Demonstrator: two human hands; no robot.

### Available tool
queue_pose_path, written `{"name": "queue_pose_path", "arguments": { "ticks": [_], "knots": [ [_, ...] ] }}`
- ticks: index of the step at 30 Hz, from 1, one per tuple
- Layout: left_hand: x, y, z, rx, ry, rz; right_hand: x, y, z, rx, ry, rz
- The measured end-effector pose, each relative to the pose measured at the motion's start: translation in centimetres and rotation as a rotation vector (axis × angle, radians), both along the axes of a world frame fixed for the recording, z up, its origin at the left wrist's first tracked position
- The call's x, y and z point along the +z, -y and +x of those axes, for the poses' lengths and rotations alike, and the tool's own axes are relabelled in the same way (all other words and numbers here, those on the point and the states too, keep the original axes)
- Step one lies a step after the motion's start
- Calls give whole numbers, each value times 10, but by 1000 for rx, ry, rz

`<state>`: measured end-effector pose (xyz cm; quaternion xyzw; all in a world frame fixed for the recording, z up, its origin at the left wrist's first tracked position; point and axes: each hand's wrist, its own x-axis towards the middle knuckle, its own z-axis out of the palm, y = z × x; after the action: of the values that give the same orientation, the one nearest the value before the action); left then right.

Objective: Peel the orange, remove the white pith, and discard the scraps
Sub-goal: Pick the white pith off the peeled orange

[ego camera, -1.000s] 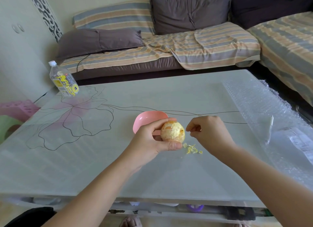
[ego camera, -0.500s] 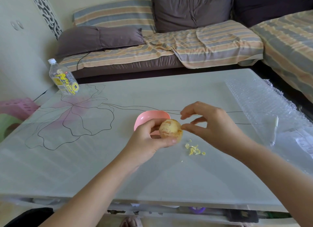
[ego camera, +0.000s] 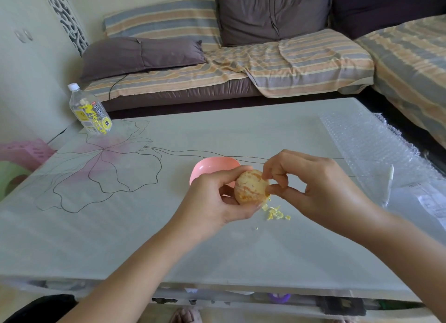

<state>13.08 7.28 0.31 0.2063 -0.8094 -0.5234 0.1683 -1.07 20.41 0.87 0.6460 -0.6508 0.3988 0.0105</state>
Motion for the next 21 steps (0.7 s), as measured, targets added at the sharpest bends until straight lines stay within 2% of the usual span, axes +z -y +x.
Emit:
{"name": "queue_pose_path", "arguments": {
  "ticks": [10, 21],
  "knots": [
    [0, -12, -2, -31, 56, 5, -1, -13, -4, -4, 16, -43],
    [8, -15, -7, -43, -2, 45, 4, -17, 2, -38, -1, -141]
  ]
}}
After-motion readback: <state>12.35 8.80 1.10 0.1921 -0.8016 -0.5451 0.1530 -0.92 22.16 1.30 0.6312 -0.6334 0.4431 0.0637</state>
